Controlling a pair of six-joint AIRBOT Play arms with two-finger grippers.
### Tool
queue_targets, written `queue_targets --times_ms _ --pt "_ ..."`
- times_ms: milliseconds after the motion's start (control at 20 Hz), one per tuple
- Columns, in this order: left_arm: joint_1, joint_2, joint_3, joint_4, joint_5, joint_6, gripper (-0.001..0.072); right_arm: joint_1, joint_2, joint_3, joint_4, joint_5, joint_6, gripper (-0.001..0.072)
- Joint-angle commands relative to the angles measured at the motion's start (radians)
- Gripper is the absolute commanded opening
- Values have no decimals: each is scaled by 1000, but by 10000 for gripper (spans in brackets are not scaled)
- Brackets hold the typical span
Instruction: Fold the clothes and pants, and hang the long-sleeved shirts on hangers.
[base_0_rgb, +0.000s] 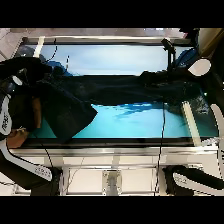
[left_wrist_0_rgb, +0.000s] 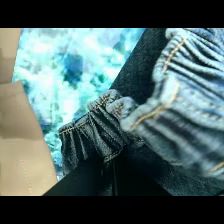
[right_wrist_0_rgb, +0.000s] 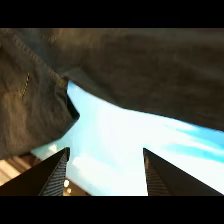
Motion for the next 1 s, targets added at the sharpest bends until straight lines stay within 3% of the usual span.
queue_targets --times_ms 0,250,500,650,950 --pt "2 51 21 -16 8 8 39 42 0 -29 -31 97 17 504" --pt "2 201 31 1 -18 6 39 278 -98 -283 -24 -230 10 504" --pt "0 346 31 0 -25 6 38 388 -411 -198 420 -349 -282 507" --pt "0 366 31 0 -56 3 38 416 -560 -63 511 -318 -304 510" --pt "-1 365 31 -3 -74 -1 39 476 -731 147 521 -273 -294 510"
